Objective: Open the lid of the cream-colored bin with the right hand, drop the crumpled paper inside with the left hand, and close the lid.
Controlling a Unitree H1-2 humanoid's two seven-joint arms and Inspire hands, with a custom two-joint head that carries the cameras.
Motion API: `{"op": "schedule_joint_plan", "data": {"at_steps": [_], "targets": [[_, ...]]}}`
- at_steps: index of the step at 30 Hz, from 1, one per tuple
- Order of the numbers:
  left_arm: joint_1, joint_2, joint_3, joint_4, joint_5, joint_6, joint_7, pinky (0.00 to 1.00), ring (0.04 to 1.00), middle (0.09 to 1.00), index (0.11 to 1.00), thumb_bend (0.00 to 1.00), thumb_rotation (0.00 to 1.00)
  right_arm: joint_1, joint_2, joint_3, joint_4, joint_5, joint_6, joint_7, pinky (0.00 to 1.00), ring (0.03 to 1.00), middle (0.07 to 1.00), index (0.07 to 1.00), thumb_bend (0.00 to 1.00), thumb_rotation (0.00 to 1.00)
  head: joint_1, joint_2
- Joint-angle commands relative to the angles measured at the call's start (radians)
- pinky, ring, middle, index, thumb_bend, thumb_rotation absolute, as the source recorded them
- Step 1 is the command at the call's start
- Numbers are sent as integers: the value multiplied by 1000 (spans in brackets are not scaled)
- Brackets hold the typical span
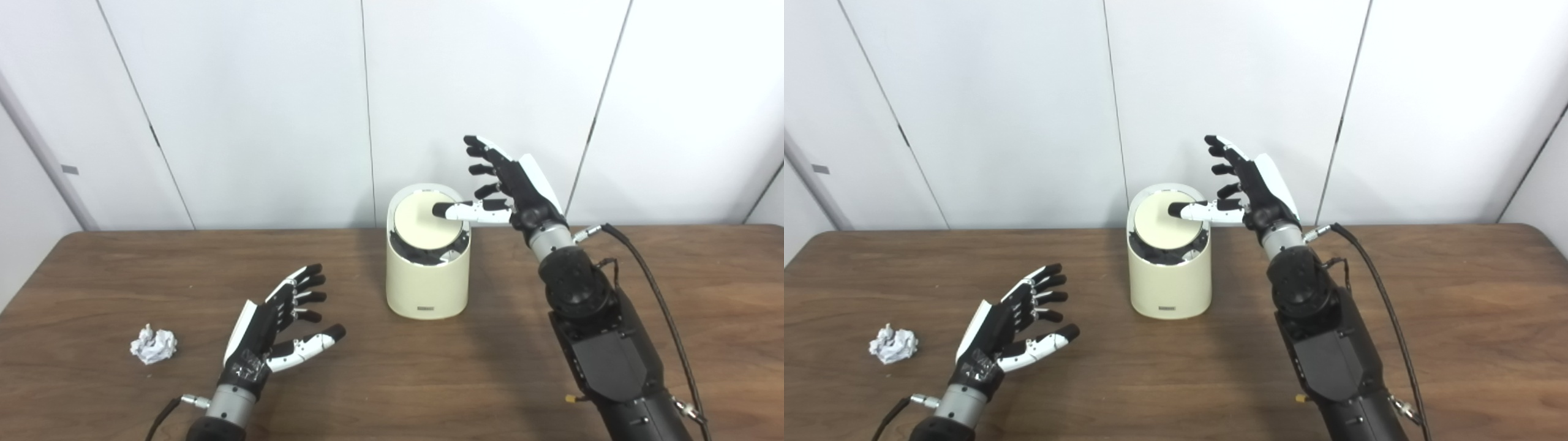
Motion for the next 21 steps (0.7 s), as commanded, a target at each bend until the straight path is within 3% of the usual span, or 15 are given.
{"op": "schedule_joint_plan", "data": {"at_steps": [1,21], "targets": [[-32,10,3,-21,-1,-31,3,667,784,859,895,743,242,-56,-11,2,-15,-3,-54,-16,571,805,897,889,905,278,2,1],[-19,-2,0,-54,-13,-2,-1,658,786,860,897,729,224,-63,-3,51,14,-66,-19,-14,606,811,901,891,965,339,13,14]]}}
